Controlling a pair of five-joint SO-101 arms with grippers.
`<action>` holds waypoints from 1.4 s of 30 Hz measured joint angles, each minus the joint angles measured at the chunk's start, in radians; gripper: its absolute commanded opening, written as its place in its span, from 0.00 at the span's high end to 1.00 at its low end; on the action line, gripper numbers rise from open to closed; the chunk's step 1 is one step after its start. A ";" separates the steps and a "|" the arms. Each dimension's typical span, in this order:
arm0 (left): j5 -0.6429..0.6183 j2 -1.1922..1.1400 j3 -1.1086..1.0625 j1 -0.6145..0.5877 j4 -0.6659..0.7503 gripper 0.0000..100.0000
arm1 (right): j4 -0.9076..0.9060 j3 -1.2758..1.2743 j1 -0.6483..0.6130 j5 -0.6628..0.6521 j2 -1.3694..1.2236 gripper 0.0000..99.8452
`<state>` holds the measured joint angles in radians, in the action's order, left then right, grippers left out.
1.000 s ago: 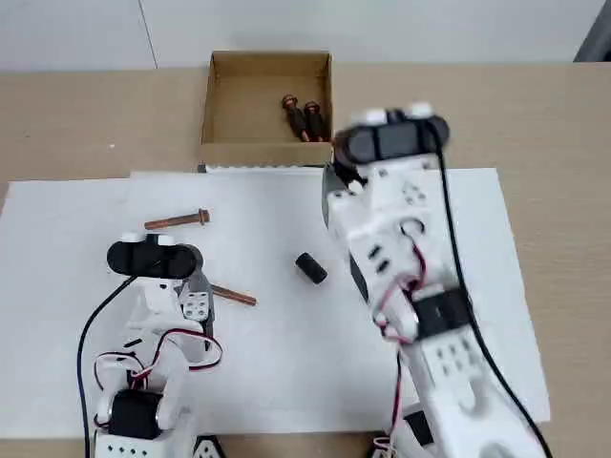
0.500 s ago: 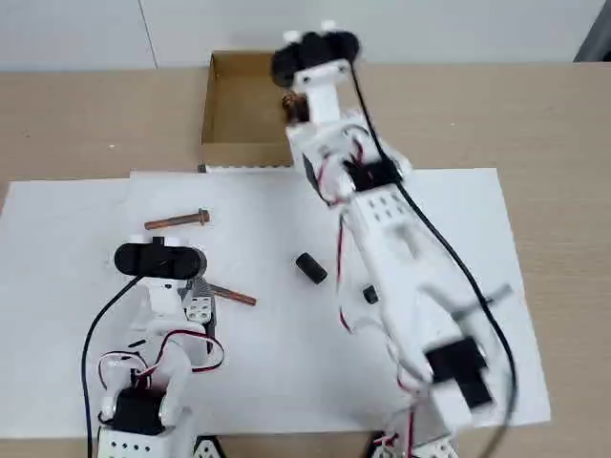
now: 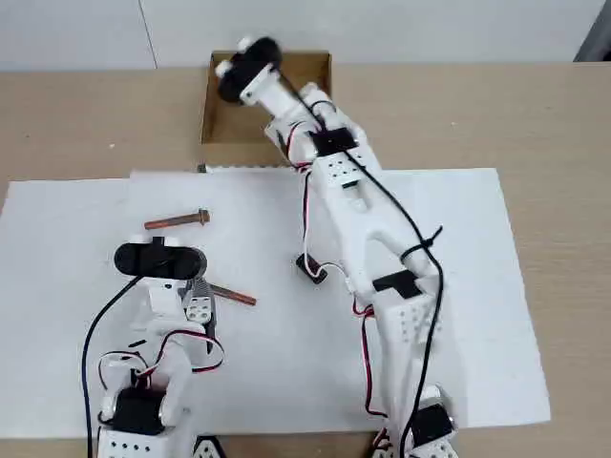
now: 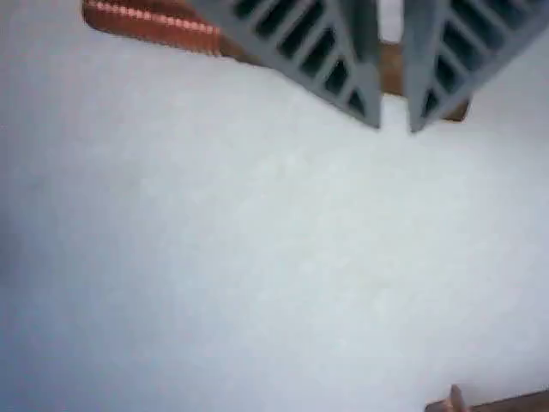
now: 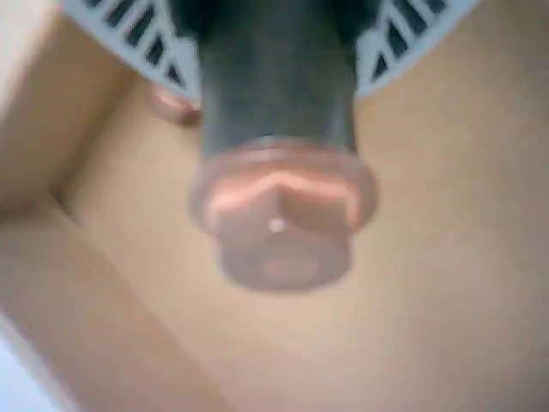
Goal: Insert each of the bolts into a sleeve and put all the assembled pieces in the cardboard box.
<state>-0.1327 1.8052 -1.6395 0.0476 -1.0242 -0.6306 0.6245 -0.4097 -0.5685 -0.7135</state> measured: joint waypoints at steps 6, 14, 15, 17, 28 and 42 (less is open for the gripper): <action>0.000 0.000 0.000 0.000 0.000 0.99 | 0.040 0.072 -0.018 -0.035 -0.092 0.93; 0.000 0.000 0.000 0.000 0.000 0.99 | 0.057 0.083 -0.031 -0.038 -0.100 0.86; 0.000 0.000 0.000 0.000 0.000 0.99 | 0.057 0.091 -0.032 -0.038 -0.100 0.86; 0.000 0.000 0.000 0.000 0.000 0.99 | 0.057 0.094 -0.029 -0.038 -0.100 0.86; 0.000 0.000 0.000 0.000 0.000 0.99 | 0.055 0.094 -0.029 -0.038 -0.100 0.99; 0.000 0.000 0.000 0.000 0.000 0.99 | -0.302 0.094 -0.029 0.098 0.095 1.00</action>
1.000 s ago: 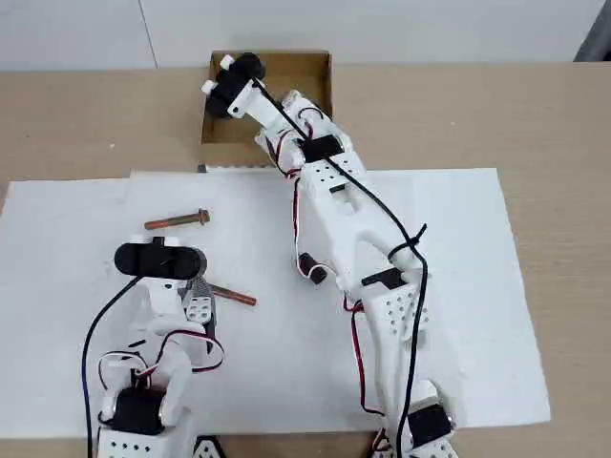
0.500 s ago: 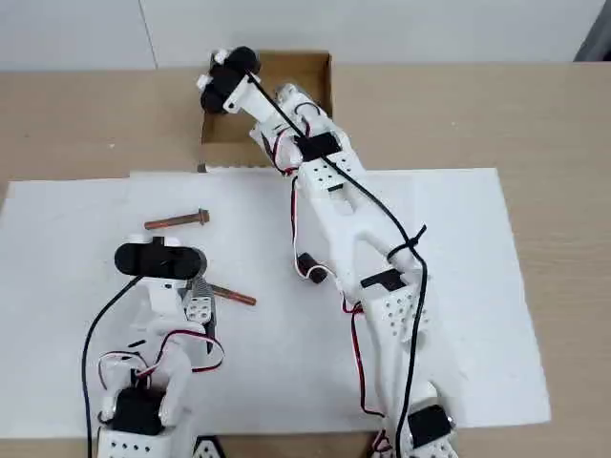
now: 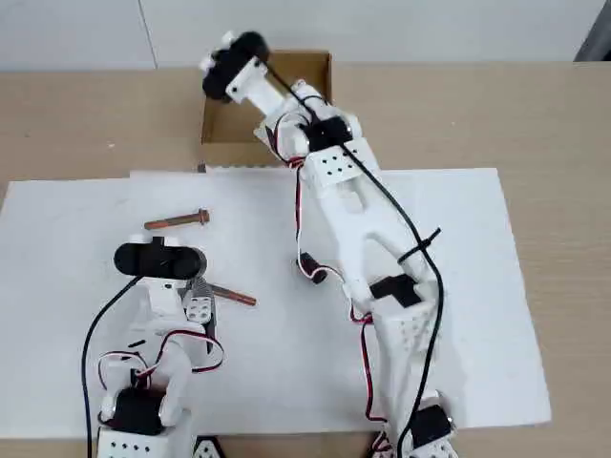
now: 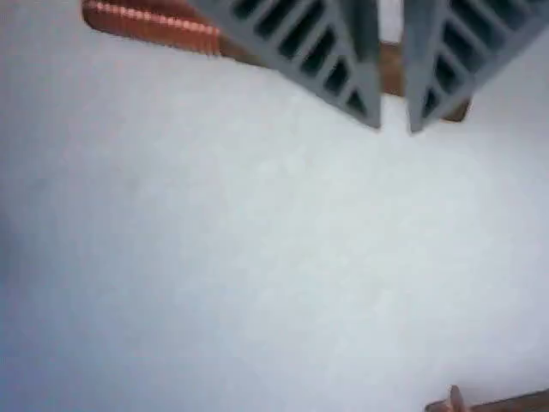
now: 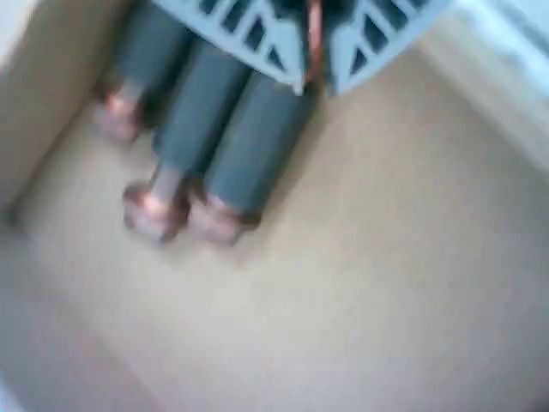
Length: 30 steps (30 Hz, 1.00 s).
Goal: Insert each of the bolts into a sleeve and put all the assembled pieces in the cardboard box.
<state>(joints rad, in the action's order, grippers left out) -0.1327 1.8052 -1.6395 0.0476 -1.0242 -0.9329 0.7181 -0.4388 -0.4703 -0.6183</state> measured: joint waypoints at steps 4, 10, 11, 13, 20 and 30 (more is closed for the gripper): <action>0.000 0.000 0.000 0.000 0.000 0.99 | -0.135 0.000 0.000 0.086 0.087 1.00; -0.043 0.000 0.000 -0.034 0.000 0.99 | -0.318 0.000 0.000 0.209 0.207 1.00; -0.058 0.000 0.000 -0.049 0.000 0.99 | -0.353 0.000 0.000 0.226 0.227 1.00; -0.071 0.000 0.000 -0.081 0.000 0.99 | -0.420 0.000 0.000 0.250 0.267 1.00; -0.084 0.000 0.000 -0.104 0.000 0.99 | -0.651 0.012 0.000 0.354 0.368 1.00; -0.084 0.000 0.000 -0.104 0.000 0.99 | -0.763 0.003 0.006 0.480 0.433 1.00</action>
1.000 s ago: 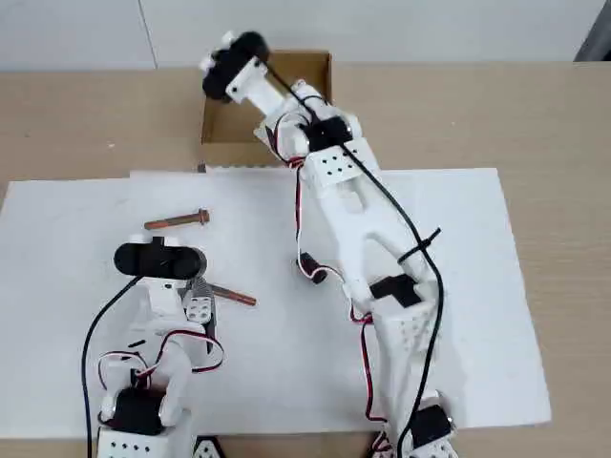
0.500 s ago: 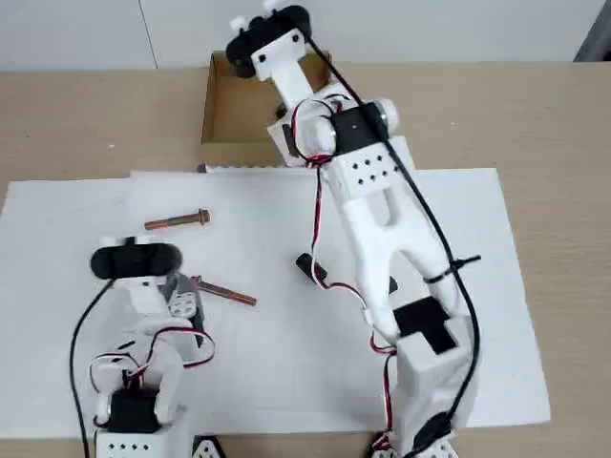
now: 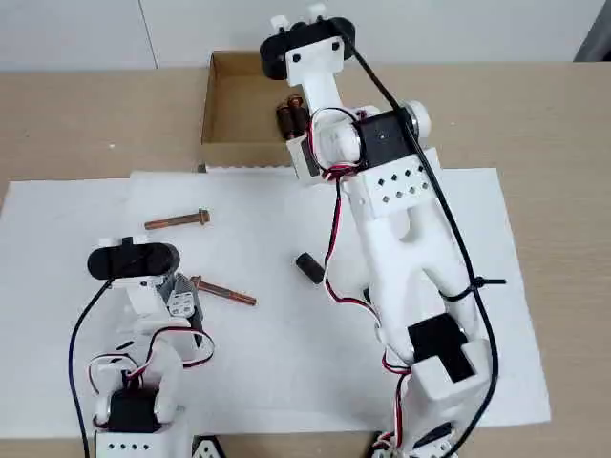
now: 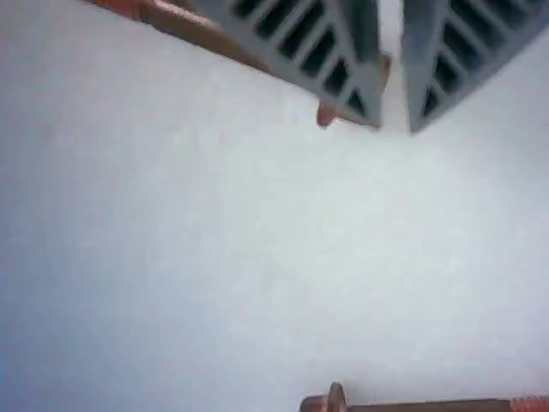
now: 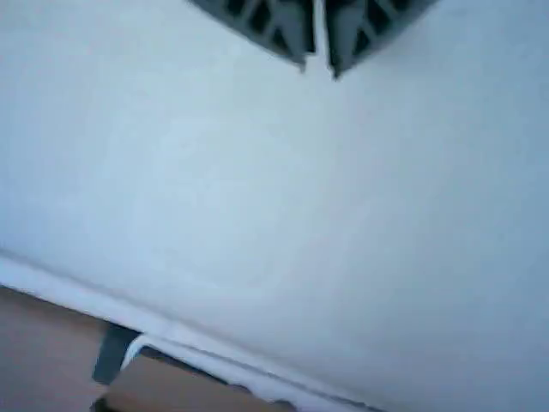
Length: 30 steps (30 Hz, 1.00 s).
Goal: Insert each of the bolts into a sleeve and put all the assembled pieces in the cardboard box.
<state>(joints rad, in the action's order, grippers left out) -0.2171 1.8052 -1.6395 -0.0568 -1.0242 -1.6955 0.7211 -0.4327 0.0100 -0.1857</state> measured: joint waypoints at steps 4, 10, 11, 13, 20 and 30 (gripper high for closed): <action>0.000 0.000 0.000 0.000 0.000 0.99 | -0.006 -0.106 0.000 0.003 0.074 1.00; 0.000 0.000 0.000 0.000 0.000 0.99 | -0.006 -0.358 -0.002 0.003 0.207 1.00; 0.000 0.000 0.000 0.000 0.000 0.99 | -0.006 -0.397 -0.002 0.003 0.218 1.00; 0.000 0.000 0.000 0.000 0.000 0.99 | -0.006 -0.463 -0.002 0.003 0.232 0.99; 0.000 0.000 0.000 0.000 0.000 0.99 | -0.006 -0.609 0.000 -0.063 0.201 0.99; 0.000 0.000 0.000 0.000 0.000 0.99 | 0.118 -0.624 -0.002 -0.252 0.015 0.99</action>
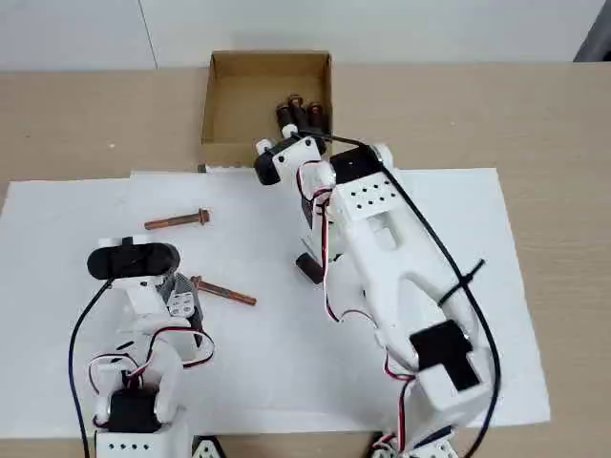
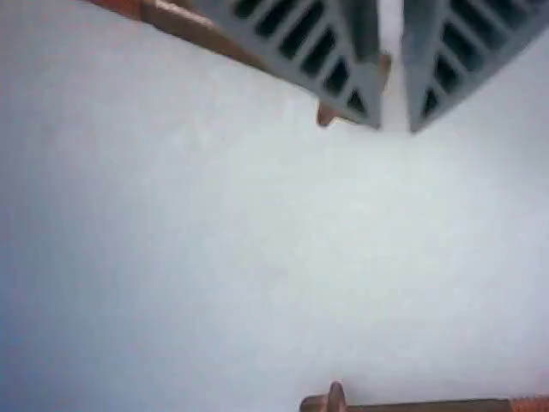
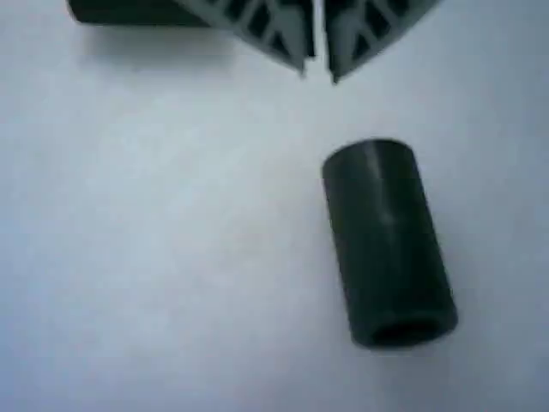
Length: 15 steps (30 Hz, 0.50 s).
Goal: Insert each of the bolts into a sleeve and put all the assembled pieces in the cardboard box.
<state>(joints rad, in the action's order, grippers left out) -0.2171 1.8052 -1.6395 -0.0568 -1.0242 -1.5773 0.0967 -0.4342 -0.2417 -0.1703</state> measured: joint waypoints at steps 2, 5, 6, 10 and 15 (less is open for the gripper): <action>0.000 0.000 0.000 0.000 0.000 0.99 | 0.025 0.000 0.000 -0.009 -0.028 0.99; 0.000 0.000 0.000 0.000 0.000 0.99 | 0.040 0.000 -0.006 -0.018 -0.051 0.93; 0.000 0.000 0.000 0.000 0.000 0.99 | 0.041 0.000 -0.017 -0.021 -0.054 0.91; 0.000 0.000 0.000 0.000 0.000 0.99 | 0.044 0.000 -0.072 -0.029 -0.055 0.86; 0.000 0.000 0.000 0.000 0.000 0.99 | 0.064 -0.015 -0.097 -0.031 -0.064 0.86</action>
<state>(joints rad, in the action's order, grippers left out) -0.2171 1.8052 -1.6395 -0.0568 -1.0242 -1.5129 0.0813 -0.5309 -0.2723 -0.2348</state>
